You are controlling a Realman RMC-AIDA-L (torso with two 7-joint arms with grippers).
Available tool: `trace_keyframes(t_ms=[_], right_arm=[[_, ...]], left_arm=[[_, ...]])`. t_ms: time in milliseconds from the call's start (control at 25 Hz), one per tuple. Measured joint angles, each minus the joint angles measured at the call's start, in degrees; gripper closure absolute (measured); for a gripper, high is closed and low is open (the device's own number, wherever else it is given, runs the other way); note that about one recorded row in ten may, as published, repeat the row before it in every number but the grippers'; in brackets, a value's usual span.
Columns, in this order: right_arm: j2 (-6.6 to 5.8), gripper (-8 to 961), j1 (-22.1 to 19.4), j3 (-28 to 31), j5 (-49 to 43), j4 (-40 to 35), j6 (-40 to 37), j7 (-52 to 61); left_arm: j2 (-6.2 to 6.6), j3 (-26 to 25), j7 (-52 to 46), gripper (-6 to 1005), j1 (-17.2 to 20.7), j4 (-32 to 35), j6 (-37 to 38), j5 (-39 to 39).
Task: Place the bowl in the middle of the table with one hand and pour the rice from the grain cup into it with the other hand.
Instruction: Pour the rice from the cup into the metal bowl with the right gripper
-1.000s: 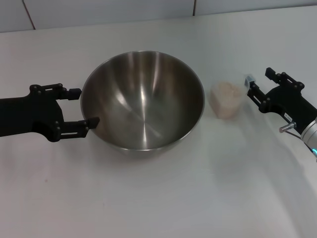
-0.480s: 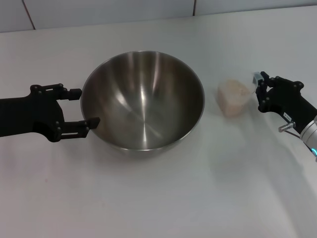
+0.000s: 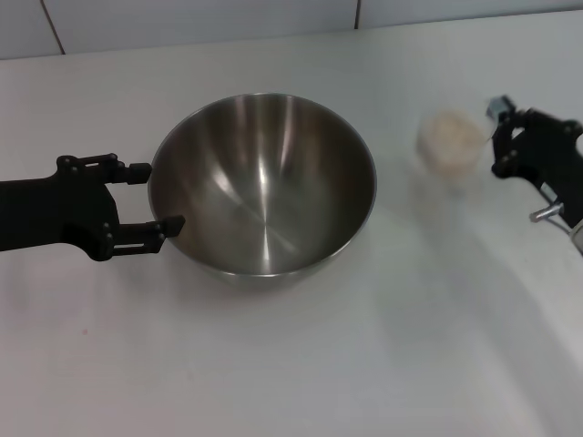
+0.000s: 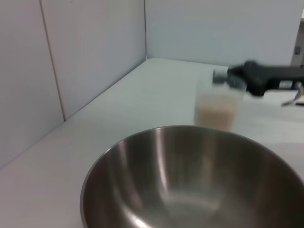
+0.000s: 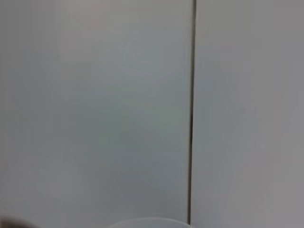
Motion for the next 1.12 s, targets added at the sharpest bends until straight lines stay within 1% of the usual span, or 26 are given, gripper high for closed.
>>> trace_keyframes(t_ms=[120, 160, 280, 360, 400, 520, 600, 720, 800, 920, 1120], right_arm=[[0.00, 933, 0.1, 2.2, 0.0, 0.2, -7.2, -2.8], [0.00, 934, 0.7, 2.6, 0.0, 0.4, -9.5, -4.1], [0.01, 937, 3.3, 2.3, -0.2, 2.2, -12.5, -10.4], [0.05, 937, 5.7, 2.1, -0.5, 5.1, -13.2, -19.5], [0.07, 937, 6.9, 1.8, -0.8, 7.1, -13.2, -26.0], [0.21, 936, 9.6, 1.8, -2.3, 13.3, -11.4, -49.4], [0.33, 937, 10.7, 2.2, -3.0, 17.3, -9.1, -67.7], [0.35, 938, 11.2, 2.6, -4.9, 20.0, -7.0, -87.4], [0.36, 939, 11.3, 2.9, -8.3, 20.2, -6.7, -97.2], [0.36, 940, 11.2, 2.9, -12.1, 19.3, -6.7, -105.3], [0.36, 941, 11.3, 2.9, -13.7, 19.4, -6.1, -122.0]], left_arm=[[0.01, 0.1, 0.0, 221, 0.0, 0.0, 0.0, 0.0], [0.00, 0.3, 0.0, 221, 0.0, 0.0, 0.0, -0.1], [0.06, 0.5, 0.1, 221, 0.0, 0.0, 0.0, -0.2], [0.03, 0.5, 0.4, 221, 0.0, 0.0, 0.0, -0.2], [0.01, 0.6, 0.5, 221, 0.0, 0.0, 0.0, -0.2], [0.01, 0.7, 0.6, 221, 0.0, 0.0, 0.0, -0.2], [0.01, 0.7, 0.6, 221, 0.0, 0.1, 0.1, -0.2], [0.02, 0.7, 0.6, 221, 0.0, 0.4, 0.1, -0.2], [0.00, 0.7, 0.6, 221, 0.0, 0.5, 0.1, -0.2], [0.00, 0.7, 0.6, 221, -0.3, 0.4, 0.2, -0.2], [0.03, 0.7, 0.6, 221, -0.5, 0.1, 0.4, -0.2]])
